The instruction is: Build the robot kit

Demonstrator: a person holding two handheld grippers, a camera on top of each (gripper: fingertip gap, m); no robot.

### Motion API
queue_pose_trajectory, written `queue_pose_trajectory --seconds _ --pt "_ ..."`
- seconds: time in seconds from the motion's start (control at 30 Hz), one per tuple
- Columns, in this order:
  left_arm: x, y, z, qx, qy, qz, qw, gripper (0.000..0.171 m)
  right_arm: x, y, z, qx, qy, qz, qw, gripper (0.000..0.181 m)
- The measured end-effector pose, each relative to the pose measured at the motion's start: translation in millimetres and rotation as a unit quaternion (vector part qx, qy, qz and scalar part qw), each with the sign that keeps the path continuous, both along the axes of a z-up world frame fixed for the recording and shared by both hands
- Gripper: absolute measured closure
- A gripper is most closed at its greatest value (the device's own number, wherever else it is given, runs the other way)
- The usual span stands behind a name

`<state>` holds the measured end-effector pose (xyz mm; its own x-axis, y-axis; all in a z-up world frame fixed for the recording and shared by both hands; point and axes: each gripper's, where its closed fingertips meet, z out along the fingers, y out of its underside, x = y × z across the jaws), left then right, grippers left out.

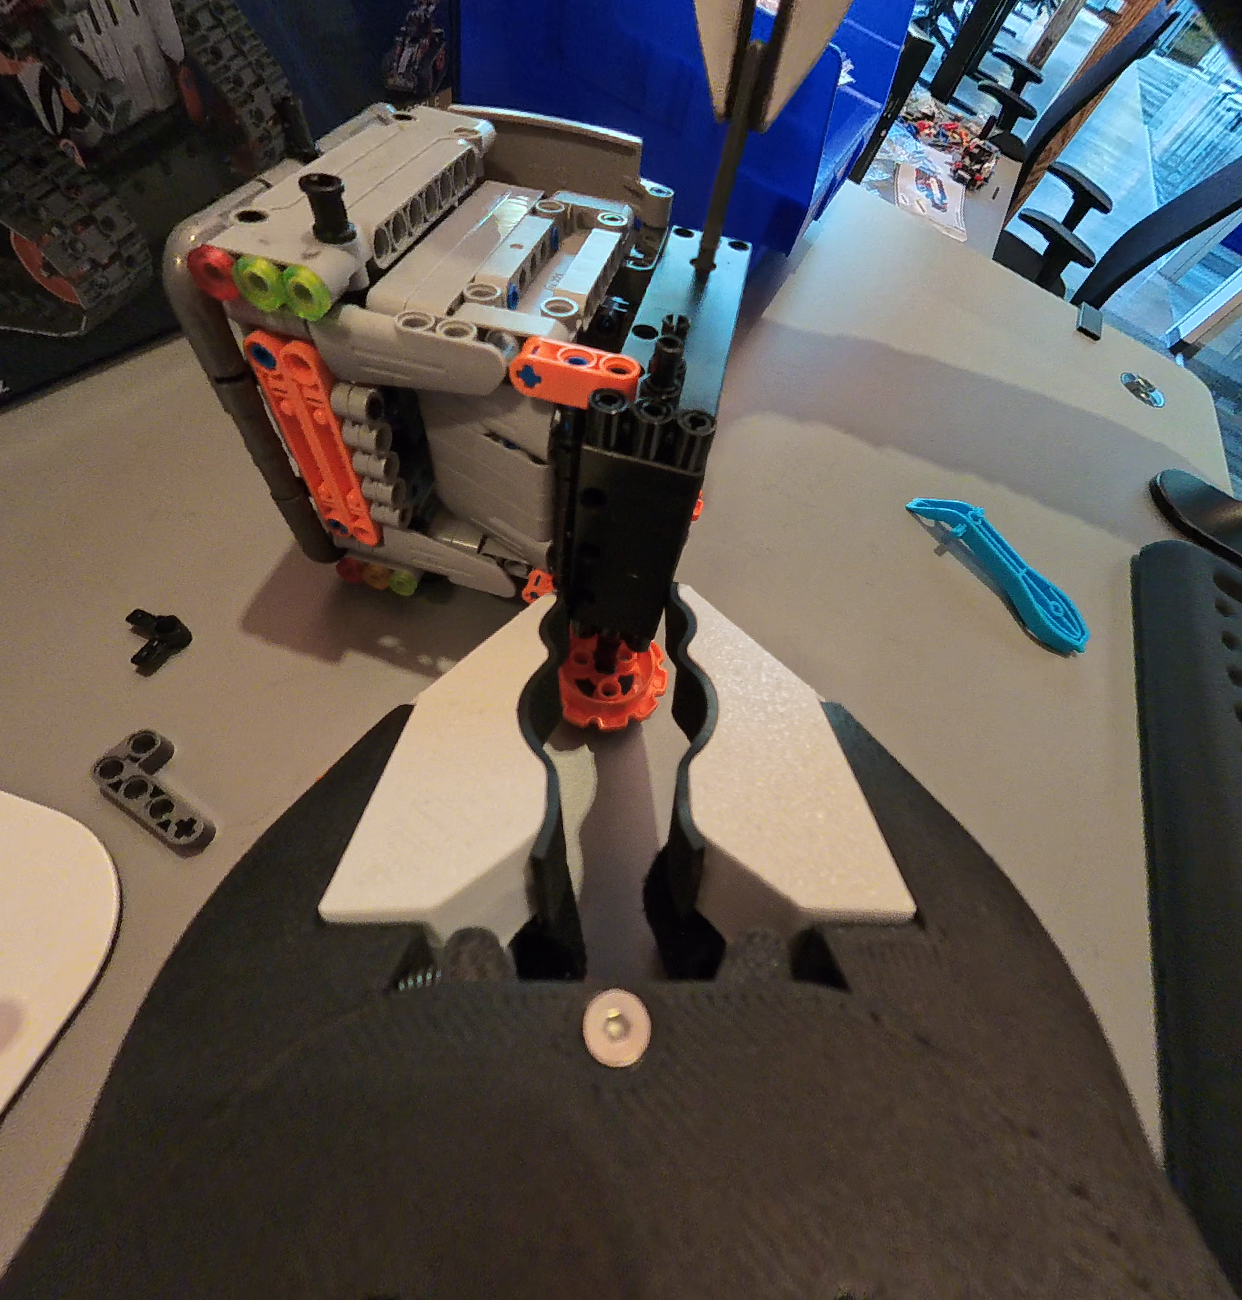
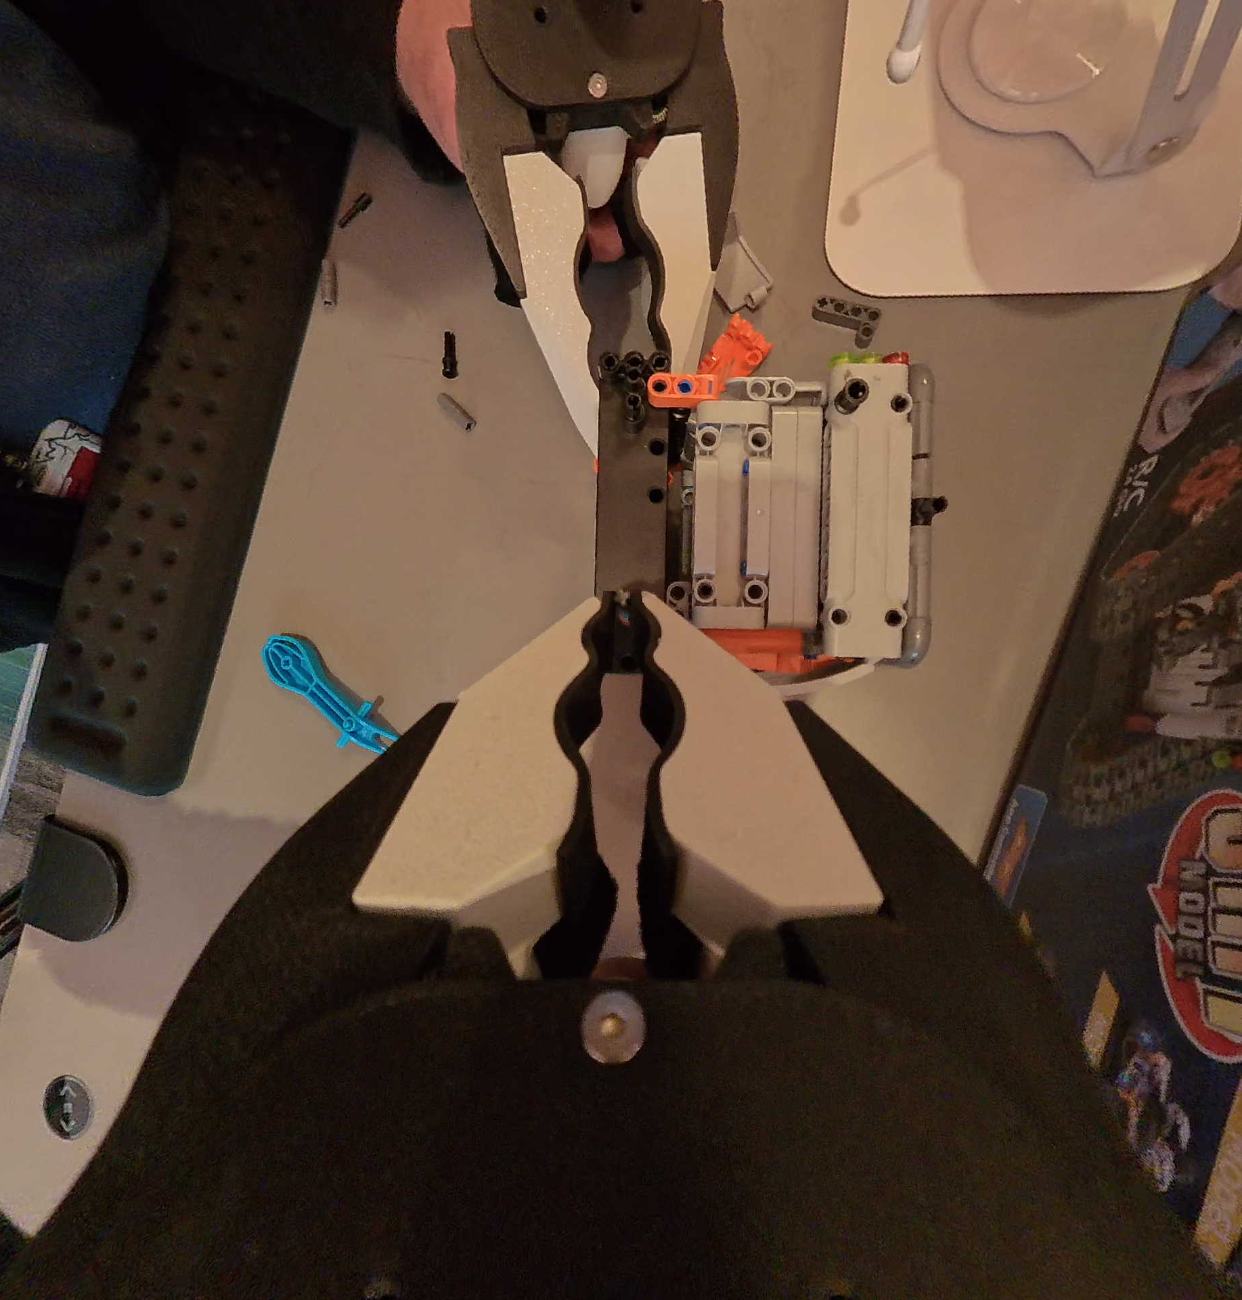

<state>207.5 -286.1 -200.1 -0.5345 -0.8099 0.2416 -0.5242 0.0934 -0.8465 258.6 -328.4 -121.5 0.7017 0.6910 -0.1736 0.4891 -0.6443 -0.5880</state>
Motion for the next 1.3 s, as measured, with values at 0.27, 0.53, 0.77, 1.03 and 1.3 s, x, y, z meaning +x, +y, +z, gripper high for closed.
queue_pose_trajectory --seconds 0.27,0.53,0.77,1.03,1.3 --pt "-0.5 1.7 -0.2 0.009 0.002 -0.020 1.000 0.146 -2.1 0.0 -0.5 0.007 0.004 0.034 0.999 0.180" --pt "0.5 1.9 0.6 0.013 -0.003 -0.024 1.000 0.146 -1.5 1.1 -1.3 0.013 0.001 0.029 0.999 0.180" --pt "0.9 1.9 0.6 0.012 -0.004 -0.025 1.000 0.146 1.0 -1.9 -1.2 0.027 0.021 0.012 0.999 0.180" --pt "0.3 2.3 -0.3 0.014 -0.004 -0.027 1.000 0.146 -0.5 -2.9 -1.3 0.034 0.010 0.016 0.999 0.180" --pt "0.3 2.1 -0.3 0.017 -0.005 -0.027 0.999 0.146 -1.7 -0.2 -1.9 0.034 0.002 0.019 0.999 0.181"
